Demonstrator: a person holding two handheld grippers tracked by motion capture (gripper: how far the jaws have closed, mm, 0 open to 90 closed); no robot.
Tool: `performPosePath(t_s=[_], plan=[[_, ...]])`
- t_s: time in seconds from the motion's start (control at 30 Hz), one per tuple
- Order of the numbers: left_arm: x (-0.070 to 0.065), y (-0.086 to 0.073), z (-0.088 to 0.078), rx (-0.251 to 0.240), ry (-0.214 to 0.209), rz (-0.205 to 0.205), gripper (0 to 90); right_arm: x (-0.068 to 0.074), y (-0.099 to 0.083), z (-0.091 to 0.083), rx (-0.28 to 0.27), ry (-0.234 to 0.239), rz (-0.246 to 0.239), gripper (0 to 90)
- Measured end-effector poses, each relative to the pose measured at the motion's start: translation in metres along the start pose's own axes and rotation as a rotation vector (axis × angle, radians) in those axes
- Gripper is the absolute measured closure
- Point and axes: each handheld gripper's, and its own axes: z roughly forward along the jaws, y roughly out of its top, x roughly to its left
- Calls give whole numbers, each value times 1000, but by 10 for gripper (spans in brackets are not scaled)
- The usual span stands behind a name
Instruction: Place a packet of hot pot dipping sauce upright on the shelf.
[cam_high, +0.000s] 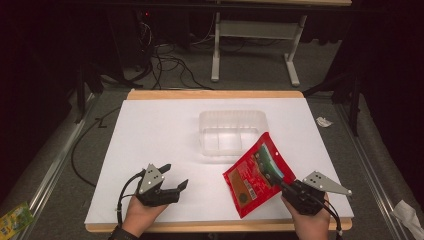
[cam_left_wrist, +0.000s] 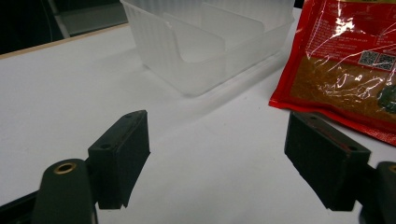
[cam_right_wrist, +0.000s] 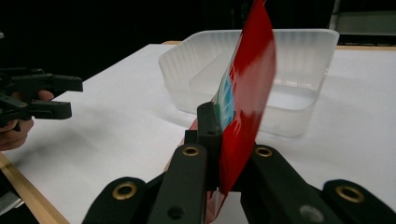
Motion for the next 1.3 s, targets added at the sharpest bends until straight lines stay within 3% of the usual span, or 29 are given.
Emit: performPosePath(t_s=[0.3, 0.67, 0.87, 1.17, 1.3], plan=[[2, -1, -1, -5, 3, -8, 227, 8, 13, 6, -17, 32, -56, 900], [-1, 0, 2, -14, -26, -30, 228, 18, 36, 15, -46, 85, -173, 900], [-12, 4, 17, -14, -77, -33, 238, 15, 47, 19, -76, 129, -198, 900], [-40, 14, 37, -21, -155, 17, 249, 17, 45, 16, -64, 168, -227, 900], [-45, 19, 44, -45, -174, -8, 251, 21, 44, 17, -61, 184, -251, 900]])
